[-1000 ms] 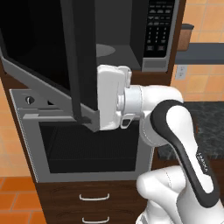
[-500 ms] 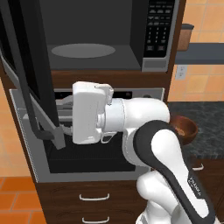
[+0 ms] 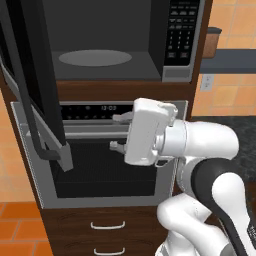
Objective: Open the microwave, place the bowl with waffle inside the microwave, then close the microwave door and turn it on.
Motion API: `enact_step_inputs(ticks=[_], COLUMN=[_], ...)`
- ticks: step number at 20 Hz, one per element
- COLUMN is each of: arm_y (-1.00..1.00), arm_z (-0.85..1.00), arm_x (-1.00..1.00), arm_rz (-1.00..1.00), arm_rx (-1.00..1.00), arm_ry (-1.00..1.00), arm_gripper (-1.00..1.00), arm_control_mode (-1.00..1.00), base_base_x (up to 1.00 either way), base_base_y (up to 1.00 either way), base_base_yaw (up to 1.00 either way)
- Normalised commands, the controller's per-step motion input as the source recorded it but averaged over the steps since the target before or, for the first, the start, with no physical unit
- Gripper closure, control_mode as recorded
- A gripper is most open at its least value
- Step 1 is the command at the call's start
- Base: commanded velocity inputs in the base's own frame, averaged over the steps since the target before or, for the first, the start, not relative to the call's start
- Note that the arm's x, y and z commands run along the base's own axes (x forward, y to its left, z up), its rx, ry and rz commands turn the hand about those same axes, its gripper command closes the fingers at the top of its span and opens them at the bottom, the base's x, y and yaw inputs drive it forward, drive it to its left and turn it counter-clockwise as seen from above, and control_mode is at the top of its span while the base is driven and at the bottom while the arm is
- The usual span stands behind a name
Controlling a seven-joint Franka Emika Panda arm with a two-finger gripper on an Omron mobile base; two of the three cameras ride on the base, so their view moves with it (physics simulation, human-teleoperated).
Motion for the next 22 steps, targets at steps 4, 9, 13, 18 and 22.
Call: enact_step_inputs(ticks=[4,9,13,18,22], arm_y=[-1.0,-1.0,-0.93,-0.84,-1.0], arm_z=[0.0,-0.11,-0.59,-0.87,-0.89], arm_x=[-0.21,-0.05,-0.05,0.0,0.0], arm_rz=[-0.14,-0.09,-0.14,-0.19,-0.34], arm_rx=[-0.27,-0.43,-0.49,-0.33,0.01], arm_ry=[0.01,0.13,0.07,0.0,-0.01], arm_gripper=[-1.0,-1.0,-1.0,-1.0,-1.0], arm_control_mode=[-1.0,-1.0,-1.0,-1.0,-1.0], base_base_x=[0.0,0.0,0.0,0.0,0.0], base_base_y=[0.0,0.0,0.0,0.0,0.0], base_base_yaw=[0.0,0.0,0.0,0.0,0.0])
